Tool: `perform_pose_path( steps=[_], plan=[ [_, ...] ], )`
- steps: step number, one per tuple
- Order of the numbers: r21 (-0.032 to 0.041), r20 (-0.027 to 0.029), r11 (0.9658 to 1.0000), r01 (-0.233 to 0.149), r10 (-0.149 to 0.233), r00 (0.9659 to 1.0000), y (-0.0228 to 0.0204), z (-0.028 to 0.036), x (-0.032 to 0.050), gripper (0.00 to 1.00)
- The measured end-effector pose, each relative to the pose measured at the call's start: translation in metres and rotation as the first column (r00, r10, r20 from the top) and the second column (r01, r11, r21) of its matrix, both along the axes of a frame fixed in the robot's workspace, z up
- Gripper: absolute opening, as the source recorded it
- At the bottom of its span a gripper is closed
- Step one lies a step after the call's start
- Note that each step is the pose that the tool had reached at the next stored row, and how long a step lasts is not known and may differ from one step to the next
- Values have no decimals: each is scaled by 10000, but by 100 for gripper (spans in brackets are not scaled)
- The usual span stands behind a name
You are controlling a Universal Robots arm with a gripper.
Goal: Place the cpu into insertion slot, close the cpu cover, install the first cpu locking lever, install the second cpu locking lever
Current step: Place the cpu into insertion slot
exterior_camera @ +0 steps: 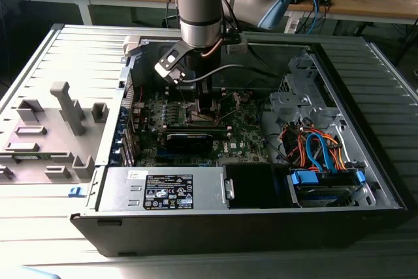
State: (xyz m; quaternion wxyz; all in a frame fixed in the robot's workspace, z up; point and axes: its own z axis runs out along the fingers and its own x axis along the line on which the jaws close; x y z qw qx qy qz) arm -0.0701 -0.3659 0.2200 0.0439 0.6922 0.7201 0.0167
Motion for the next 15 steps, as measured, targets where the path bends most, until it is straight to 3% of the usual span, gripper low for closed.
perform_pose_path(
  steps=[15],
  plan=[
    [-1, 0, 10000, 1, -1, 10000, 17, -42, -51, 55]
  ],
)
